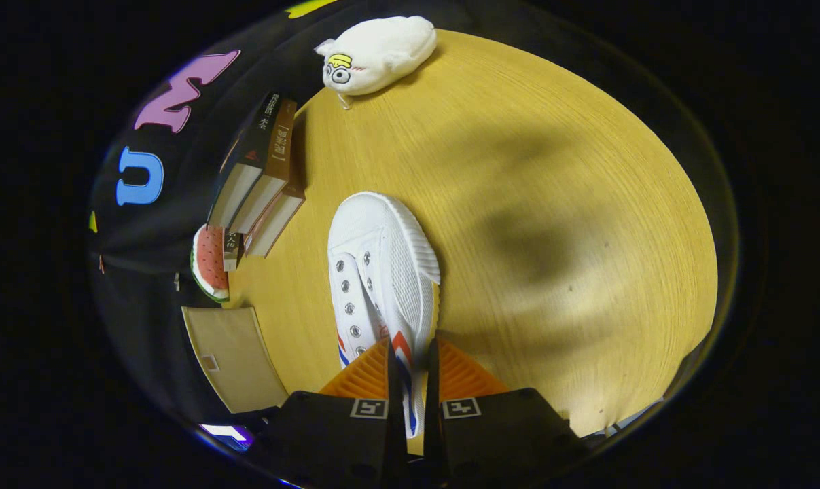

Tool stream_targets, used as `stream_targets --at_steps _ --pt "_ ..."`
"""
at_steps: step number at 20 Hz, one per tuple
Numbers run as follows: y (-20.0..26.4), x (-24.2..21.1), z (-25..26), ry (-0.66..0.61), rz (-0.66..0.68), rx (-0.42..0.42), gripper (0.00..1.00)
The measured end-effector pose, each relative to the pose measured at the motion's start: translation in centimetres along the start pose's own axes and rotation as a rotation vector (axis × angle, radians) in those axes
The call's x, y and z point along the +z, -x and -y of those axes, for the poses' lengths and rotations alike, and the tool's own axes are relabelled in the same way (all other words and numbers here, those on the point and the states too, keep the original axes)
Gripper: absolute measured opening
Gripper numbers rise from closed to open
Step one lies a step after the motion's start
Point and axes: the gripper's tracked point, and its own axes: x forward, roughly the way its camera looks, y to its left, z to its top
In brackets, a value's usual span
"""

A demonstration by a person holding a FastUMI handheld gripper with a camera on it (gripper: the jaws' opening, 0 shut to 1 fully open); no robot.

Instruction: Open the storage box then place both shoes into the box .Put the left shoe in first, then the right shoe, with the right side of both shoes facing outward in a uniform manner.

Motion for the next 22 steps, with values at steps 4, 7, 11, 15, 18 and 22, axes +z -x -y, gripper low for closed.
stream_targets --at_steps 4,7,11,15,18,22 --pt "1.1 -1.9 -4.4 -0.017 0.021 0.046 0.14" --pt "3.1 -3.0 -8.9 -0.034 0.048 0.099 0.14" --pt "6.3 -4.2 -15.1 -0.009 0.088 0.152 0.14" --pt "8.8 -5.8 -21.8 0.031 0.128 0.192 0.14" --pt "9.4 -7.6 -27.2 0.051 0.17 0.224 0.14" --pt "8.9 -11.5 -35.9 0.064 0.158 0.319 0.14"
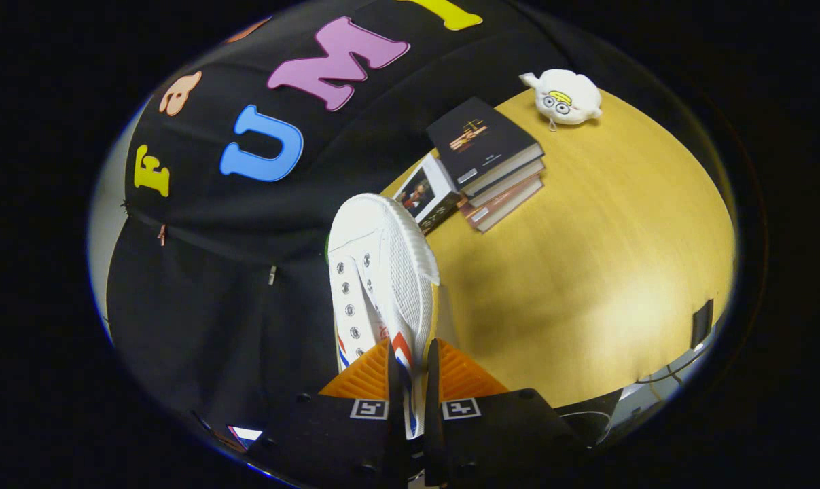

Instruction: Open the storage box then place both shoes into the box .Put the left shoe in first, then the right shoe, with the right side of both shoes facing outward in a uniform manner.

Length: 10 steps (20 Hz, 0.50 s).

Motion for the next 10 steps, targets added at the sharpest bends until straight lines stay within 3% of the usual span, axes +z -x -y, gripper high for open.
stream_targets --at_steps 5,10 --pt "-5.6 -6.5 -6.5 0.05 -0.084 0.025 0.14" --pt "-9.9 -10.4 -6.0 0.128 -0.149 -0.063 0.14"
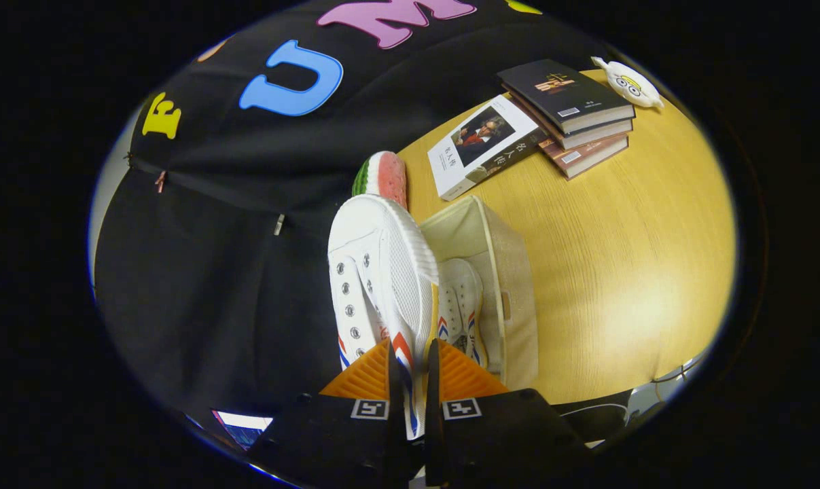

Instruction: Open the storage box then place both shoes into the box .Put the left shoe in first, then the right shoe, with the right side of both shoes facing outward in a uniform manner.

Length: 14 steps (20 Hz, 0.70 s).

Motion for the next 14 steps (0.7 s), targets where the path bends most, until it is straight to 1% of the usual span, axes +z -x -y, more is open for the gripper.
stream_targets --at_steps 5,7,8,9,10,11,12,14 --pt "-2.2 -0.8 1.6 0.025 -0.008 -0.101 0.14" --pt "-2.4 -0.5 1.7 0.032 -0.012 -0.11 0.15" --pt "-2.5 -0.2 1.0 0.019 -0.007 -0.088 0.22" --pt "-2.1 0.2 -0.2 -0.002 0.011 -0.054 0.36" --pt "-1.9 0.9 -1.2 -0.023 0.037 -0.019 0.45" --pt "-1.2 1.7 -2.0 -0.023 0.065 0.001 0.73" --pt "-1.3 2.4 -2.1 -0.006 0.09 0.001 1.0" --pt "0.0 3.4 -2.1 0.074 0.142 -0.021 0.99"
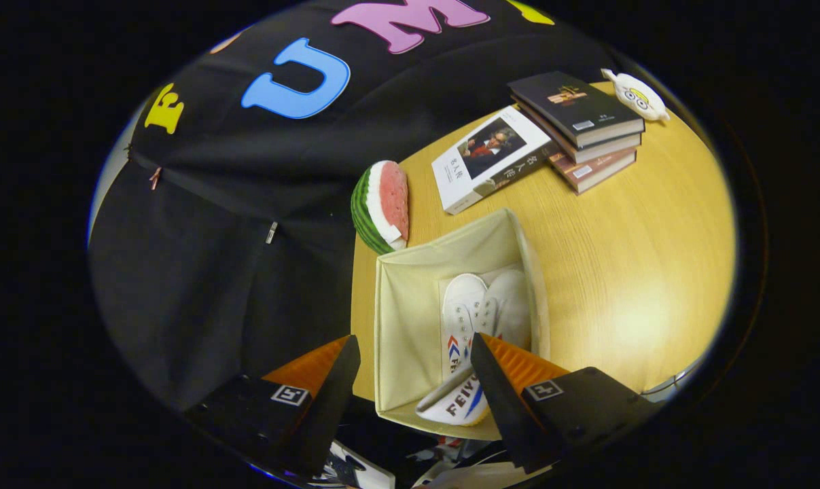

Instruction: Open the storage box then place both shoes into the box .Put the left shoe in first, then the right shoe, with the right side of both shoes facing outward in a uniform manner.

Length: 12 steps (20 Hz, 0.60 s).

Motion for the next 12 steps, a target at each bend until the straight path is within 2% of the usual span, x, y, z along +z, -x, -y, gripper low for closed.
stream_targets --at_steps 4,12 --pt "3.4 2.0 0.5 0.128 0.144 -0.041 0.99" --pt "9.1 5.0 7.2 0.21 0.281 -0.18 0.99"
